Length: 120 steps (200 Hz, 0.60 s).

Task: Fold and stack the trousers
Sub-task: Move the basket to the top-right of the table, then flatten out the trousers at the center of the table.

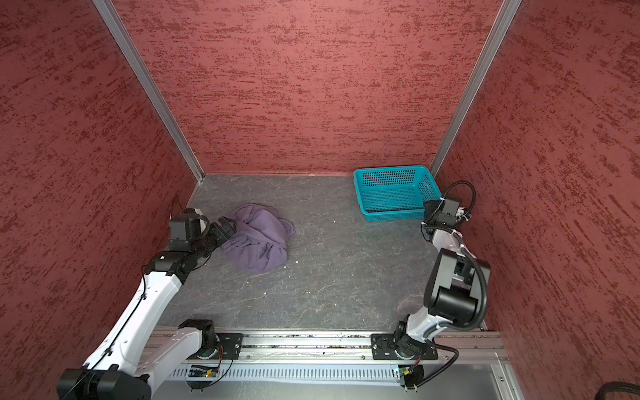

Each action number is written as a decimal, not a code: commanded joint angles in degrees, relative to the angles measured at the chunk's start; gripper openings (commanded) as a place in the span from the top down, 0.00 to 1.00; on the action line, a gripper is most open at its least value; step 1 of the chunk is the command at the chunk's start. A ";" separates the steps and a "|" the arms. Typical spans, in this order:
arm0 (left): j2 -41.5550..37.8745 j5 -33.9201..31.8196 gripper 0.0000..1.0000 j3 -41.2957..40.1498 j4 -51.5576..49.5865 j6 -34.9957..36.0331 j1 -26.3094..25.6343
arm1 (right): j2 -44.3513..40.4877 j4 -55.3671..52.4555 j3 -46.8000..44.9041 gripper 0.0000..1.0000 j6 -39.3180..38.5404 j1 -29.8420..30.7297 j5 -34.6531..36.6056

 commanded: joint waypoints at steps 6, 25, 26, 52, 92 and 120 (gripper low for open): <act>-0.05 -0.29 0.01 -0.17 -4.03 1.38 0.34 | -12.49 0.10 -4.20 0.32 -13.09 5.09 10.08; 1.60 0.53 0.01 -1.54 -2.22 0.06 -2.01 | -19.82 2.63 -9.16 0.30 -20.78 12.62 17.00; 1.76 0.53 0.00 -1.52 -2.10 0.05 -2.20 | -20.16 2.68 -9.40 0.30 -21.15 13.19 17.41; 7.75 -1.87 0.00 0.46 1.88 0.20 -9.50 | -26.64 2.92 -14.54 0.27 -27.22 23.15 21.23; 22.03 1.43 0.00 3.27 11.38 -1.25 -15.43 | -32.82 -2.60 -19.20 0.24 -30.16 28.78 23.69; 32.07 4.25 0.07 6.90 12.56 -2.43 -18.07 | -37.35 -5.05 -20.68 0.21 -32.01 28.80 24.30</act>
